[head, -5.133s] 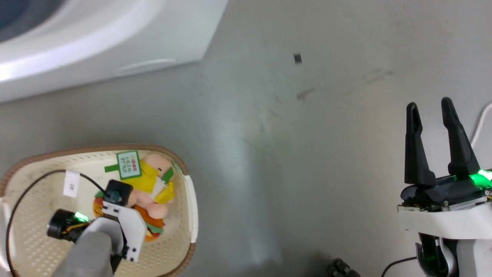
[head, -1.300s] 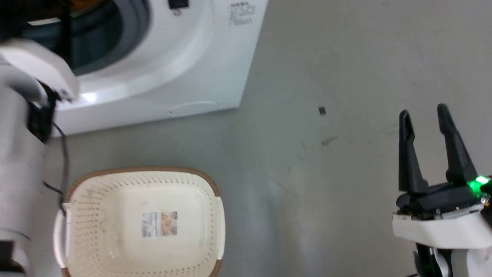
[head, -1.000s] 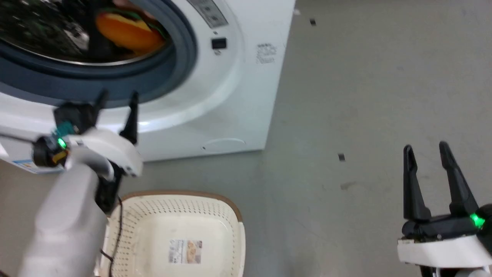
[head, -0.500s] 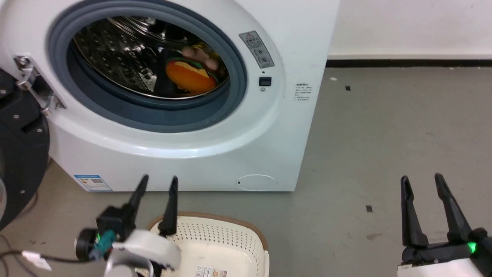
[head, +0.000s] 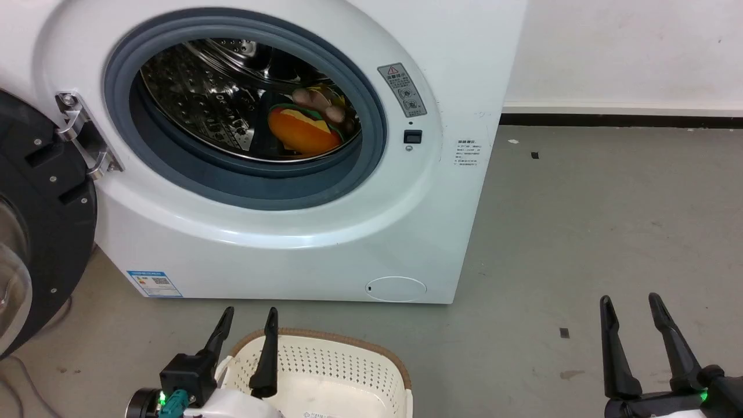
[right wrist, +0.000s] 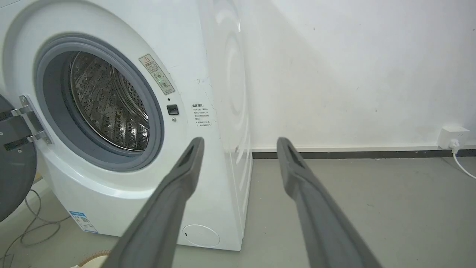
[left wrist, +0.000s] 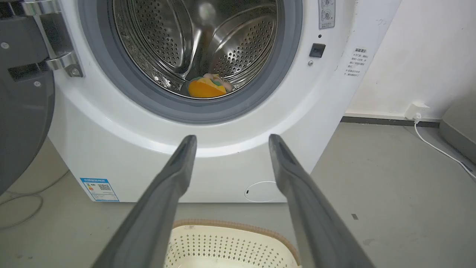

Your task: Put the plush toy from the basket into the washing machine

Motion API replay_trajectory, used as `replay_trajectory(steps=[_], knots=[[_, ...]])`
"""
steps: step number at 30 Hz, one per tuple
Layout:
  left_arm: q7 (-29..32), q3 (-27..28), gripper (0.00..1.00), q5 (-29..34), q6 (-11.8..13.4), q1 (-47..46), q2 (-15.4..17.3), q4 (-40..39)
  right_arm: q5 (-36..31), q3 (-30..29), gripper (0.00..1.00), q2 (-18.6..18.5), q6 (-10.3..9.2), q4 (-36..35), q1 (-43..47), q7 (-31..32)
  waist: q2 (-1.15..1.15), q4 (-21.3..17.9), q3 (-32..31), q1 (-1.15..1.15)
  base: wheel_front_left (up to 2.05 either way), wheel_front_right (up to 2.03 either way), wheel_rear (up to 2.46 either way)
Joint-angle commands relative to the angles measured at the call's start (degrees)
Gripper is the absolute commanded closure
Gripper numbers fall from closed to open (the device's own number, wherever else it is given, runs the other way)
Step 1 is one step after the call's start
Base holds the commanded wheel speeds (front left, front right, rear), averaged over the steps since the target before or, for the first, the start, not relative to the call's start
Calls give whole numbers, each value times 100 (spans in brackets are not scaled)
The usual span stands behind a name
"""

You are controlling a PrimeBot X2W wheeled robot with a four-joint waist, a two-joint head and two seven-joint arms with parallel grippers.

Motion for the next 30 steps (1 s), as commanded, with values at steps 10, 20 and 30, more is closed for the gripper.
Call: replay_trajectory(steps=[10,20,30], knots=[[62,87,100,58,-19,34,-67,-39,-37,11,100,0,0,28,-35,55,0,-13,-17,1,0,0,0],[179,174,100,188,-33,43,-111,-137,-110,34,100,0,0,70,-97,173,0,-30,-43,1,0,0,0],[284,253,100,305,-45,51,-151,-225,-176,55,100,0,-1,108,-153,279,0,-45,-67,1,0,0,0]])
